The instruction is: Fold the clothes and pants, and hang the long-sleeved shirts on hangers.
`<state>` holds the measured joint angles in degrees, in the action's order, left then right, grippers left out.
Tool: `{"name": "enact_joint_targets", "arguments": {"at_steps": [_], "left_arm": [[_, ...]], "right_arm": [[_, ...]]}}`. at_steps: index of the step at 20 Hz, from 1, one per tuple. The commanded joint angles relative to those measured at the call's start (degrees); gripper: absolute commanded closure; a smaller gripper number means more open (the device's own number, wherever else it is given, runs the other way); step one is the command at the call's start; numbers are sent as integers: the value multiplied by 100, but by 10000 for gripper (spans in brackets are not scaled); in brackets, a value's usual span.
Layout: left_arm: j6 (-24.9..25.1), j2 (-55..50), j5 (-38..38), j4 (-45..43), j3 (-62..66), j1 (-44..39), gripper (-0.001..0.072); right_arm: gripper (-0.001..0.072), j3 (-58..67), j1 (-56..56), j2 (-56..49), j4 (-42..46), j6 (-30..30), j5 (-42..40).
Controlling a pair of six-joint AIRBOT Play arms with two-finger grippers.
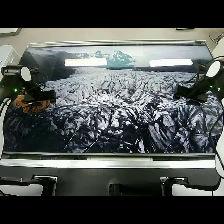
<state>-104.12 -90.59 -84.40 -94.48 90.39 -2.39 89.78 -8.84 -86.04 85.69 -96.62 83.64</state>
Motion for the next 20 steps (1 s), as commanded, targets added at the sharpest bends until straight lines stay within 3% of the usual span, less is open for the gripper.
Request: {"name": "enact_joint_targets", "arguments": {"at_steps": [1,14,20], "left_arm": [[2,-4,0,0,4,4,-4],[2,-4,0,0,4,4,-4],[-184,-17,1257,2,4,4,-4]], "right_arm": [[18,-2,4,4,0,-2,0],[18,-2,7,2,-48,-7,-22],[17,-2,4,2,-76,0,-151]]}}
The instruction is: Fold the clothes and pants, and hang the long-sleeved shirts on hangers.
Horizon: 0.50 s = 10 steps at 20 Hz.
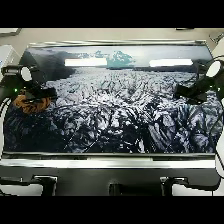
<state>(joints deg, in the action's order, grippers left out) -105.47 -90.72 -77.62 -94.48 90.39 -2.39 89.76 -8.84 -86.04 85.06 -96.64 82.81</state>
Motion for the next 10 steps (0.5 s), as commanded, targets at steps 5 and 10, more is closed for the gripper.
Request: {"name": "enact_joint_targets", "arguments": {"at_steps": [5,10], "left_arm": [[-46,-9,1475,2,4,4,-4],[-120,-37,2044,-505,168,219,-3]], "right_arm": [[18,0,4,2,-13,0,-544],[17,0,4,2,-11,7,-1137]]}}
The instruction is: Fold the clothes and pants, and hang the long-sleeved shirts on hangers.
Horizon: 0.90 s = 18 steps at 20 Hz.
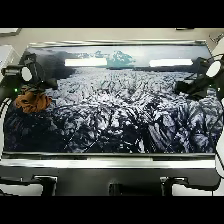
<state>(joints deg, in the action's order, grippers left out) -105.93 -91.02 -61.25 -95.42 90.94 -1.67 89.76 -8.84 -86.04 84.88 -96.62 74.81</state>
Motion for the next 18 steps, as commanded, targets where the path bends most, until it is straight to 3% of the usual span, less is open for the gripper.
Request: {"name": "enact_joint_targets", "arguments": {"at_steps": [1,3,7,9,13,16,18], "left_arm": [[-262,-7,439,-584,227,389,-4],[-874,-9,409,-37,415,1185,-4],[-918,-319,-225,2096,289,2924,-4],[-466,-505,-273,2658,61,3320,-4],[109,-977,-83,2966,-234,3390,-4],[678,-1351,-61,3303,-232,3305,-4],[769,-1488,-68,3309,-232,3257,0]], "right_arm": [[18,0,4,2,4,66,-330],[18,-2,7,2,-15,177,-284],[21,-2,11,-11,-225,179,-278],[37,-2,11,-11,-428,249,-256],[36,-2,11,-11,-839,304,-153],[36,0,11,-9,-1130,297,304],[35,0,11,-9,-1368,289,780]]}}
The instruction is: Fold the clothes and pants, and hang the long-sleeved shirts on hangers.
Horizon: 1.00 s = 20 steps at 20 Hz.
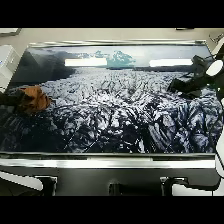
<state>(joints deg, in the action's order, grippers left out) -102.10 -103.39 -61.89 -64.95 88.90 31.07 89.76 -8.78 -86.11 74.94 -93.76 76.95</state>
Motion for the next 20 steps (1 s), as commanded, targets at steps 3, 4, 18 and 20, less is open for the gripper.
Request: {"name": "enact_joint_targets", "arguments": {"at_steps": [3,4,18,20], "left_arm": [[844,-118,2,914,-22,-57,682],[1355,79,120,1482,13,-85,683],[1991,4745,1150,861,-531,-4710,685],[1606,4588,1386,503,-966,-5523,685]], "right_arm": [[27,4,4,52,-407,17,1027],[27,4,4,114,-372,17,1036],[28,46,4,1694,-208,-7,1231],[28,46,4,1749,-205,-13,1478]]}}
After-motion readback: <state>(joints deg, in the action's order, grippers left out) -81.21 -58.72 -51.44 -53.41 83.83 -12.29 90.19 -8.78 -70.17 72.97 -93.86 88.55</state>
